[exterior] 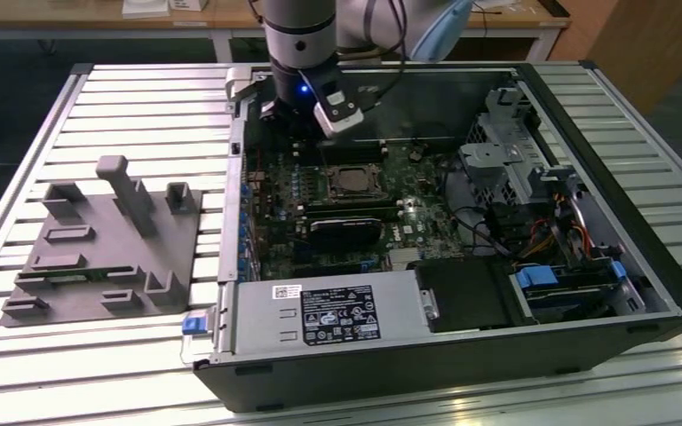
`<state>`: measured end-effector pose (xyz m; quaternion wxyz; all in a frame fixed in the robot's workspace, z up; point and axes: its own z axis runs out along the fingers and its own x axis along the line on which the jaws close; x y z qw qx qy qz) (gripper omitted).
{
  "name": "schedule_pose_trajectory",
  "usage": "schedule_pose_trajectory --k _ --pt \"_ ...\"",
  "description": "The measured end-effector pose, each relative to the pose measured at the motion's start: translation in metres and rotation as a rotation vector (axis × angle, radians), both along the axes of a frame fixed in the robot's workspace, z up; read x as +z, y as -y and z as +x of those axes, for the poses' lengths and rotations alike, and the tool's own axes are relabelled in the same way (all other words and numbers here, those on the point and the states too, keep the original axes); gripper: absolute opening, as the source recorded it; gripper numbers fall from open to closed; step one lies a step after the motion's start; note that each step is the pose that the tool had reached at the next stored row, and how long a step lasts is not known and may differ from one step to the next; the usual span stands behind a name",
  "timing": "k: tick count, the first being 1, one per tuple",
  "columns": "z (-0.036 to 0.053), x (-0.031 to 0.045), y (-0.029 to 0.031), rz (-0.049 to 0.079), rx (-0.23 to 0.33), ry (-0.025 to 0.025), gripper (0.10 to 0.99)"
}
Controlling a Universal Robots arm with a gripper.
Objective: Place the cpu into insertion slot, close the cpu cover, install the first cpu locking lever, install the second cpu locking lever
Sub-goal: 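Install the first cpu locking lever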
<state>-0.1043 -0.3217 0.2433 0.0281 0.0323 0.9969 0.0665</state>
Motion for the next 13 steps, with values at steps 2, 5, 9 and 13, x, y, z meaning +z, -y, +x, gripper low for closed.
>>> schedule_pose_trajectory --k 2,5,9,13 --pt "-0.0017 0.0000 0.0000 0.036 0.000 -0.0001 0.106" --pt "-0.0039 -0.0001 0.0000 0.089 0.000 -0.0001 0.106" --pt "-0.0046 -0.0003 0.0000 0.125 0.000 0.0000 0.106" --pt "-0.0028 -0.0004 0.0000 0.126 0.000 0.0001 0.106"
